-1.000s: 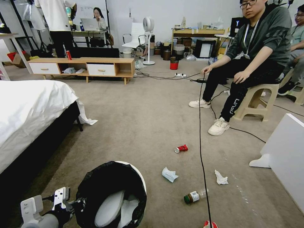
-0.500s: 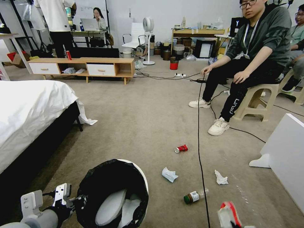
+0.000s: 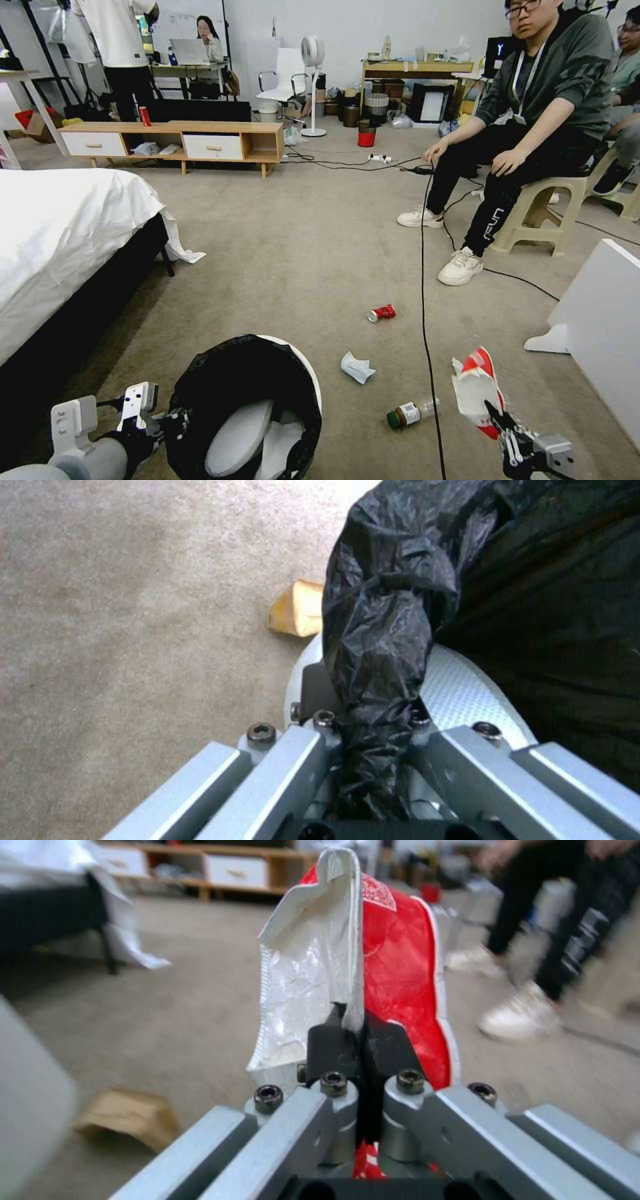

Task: Pick up the trash bin and place the garbage on the floor into it.

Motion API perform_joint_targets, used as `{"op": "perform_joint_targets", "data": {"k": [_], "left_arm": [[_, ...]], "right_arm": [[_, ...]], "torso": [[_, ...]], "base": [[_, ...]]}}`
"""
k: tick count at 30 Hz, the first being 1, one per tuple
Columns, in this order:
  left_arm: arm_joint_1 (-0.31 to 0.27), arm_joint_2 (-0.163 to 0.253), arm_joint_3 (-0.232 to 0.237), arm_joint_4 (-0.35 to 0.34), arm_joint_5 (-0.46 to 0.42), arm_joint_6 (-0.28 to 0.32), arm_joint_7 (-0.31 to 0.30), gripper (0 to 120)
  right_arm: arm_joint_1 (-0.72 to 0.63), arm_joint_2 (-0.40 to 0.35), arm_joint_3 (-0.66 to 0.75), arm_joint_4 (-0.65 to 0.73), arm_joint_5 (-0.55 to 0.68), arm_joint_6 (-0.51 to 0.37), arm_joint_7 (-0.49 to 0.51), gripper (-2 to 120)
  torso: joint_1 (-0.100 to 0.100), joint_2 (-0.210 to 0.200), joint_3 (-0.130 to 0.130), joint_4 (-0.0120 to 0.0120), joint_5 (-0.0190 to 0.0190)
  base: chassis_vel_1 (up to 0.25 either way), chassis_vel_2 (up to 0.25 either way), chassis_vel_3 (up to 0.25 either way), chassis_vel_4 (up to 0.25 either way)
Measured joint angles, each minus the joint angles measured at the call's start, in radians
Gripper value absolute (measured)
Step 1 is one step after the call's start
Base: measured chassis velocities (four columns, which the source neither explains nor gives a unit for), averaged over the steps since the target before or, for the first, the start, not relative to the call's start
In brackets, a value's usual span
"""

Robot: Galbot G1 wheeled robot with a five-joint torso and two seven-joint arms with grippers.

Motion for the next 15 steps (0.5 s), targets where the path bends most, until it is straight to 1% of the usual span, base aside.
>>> {"op": "perform_joint_targets", "data": {"k": [3,6,8,9,10,11,12,13,14,15], "left_arm": [[0.002,0.008,0.001,-0.011,0.000,0.000,-0.001,1],[0.002,0.009,0.001,-0.012,0.000,0.000,-0.001,1],[0.006,0.010,0.008,-0.018,0.000,0.000,-0.008,1],[0.007,0.008,0.011,-0.019,0.001,0.000,-0.010,1],[0.007,0.008,0.011,-0.019,0.001,0.000,-0.010,1],[0.010,-0.002,0.019,-0.021,0.010,0.000,-0.012,1],[0.011,-0.008,0.022,-0.023,0.015,0.000,-0.013,1],[0.011,-0.008,0.022,-0.023,0.015,0.000,-0.013,1],[0.012,-0.015,0.024,-0.028,0.020,0.000,-0.014,1],[0.013,-0.017,0.024,-0.032,0.022,0.000,-0.016,1]], "right_arm": [[-0.015,-0.019,0.017,0.048,0.027,0.013,-0.038,0],[-0.016,-0.022,0.019,0.053,0.031,0.014,-0.042,0],[-0.022,-0.063,0.036,0.091,0.070,0.028,-0.088,0],[-0.024,-0.078,0.039,0.097,0.087,0.030,-0.109,0],[-0.024,-0.078,0.039,0.097,0.087,0.030,-0.109,0],[-0.024,-0.114,0.042,0.104,0.132,0.036,-0.170,0],[-0.022,-0.132,0.042,0.104,0.164,0.036,-0.207,0],[-0.022,-0.132,0.042,0.104,0.164,0.036,-0.207,0],[-0.012,-0.163,0.043,0.097,0.226,0.036,-0.290,0],[-0.003,-0.186,0.047,0.089,0.266,0.030,-0.357,0]], "torso": [[0.000,0.000,0.000,0.0000,-0.0001],[0.000,0.000,0.000,0.0000,-0.0001],[0.000,0.000,0.000,0.0003,0.0000],[0.000,0.000,0.000,-0.0002,0.0001],[0.000,0.000,0.000,-0.0002,0.0001],[0.000,0.000,0.000,0.0001,-0.0001],[0.000,0.000,0.000,0.0001,-0.0001],[0.000,0.000,0.000,0.0001,-0.0001],[0.000,0.000,0.000,0.0003,0.0001],[0.000,0.000,0.000,0.0000,0.0001]], "base": [[0.000,0.000,0.000,0.000],[0.000,0.000,0.000,0.000],[0.000,0.000,0.000,0.000],[0.000,0.000,0.000,0.000],[0.000,0.000,0.000,0.000],[0.000,0.000,0.000,0.000],[0.000,0.000,0.000,0.000],[0.000,0.000,0.000,0.000],[0.000,0.000,0.000,0.000],[0.000,0.000,0.000,0.000]]}}
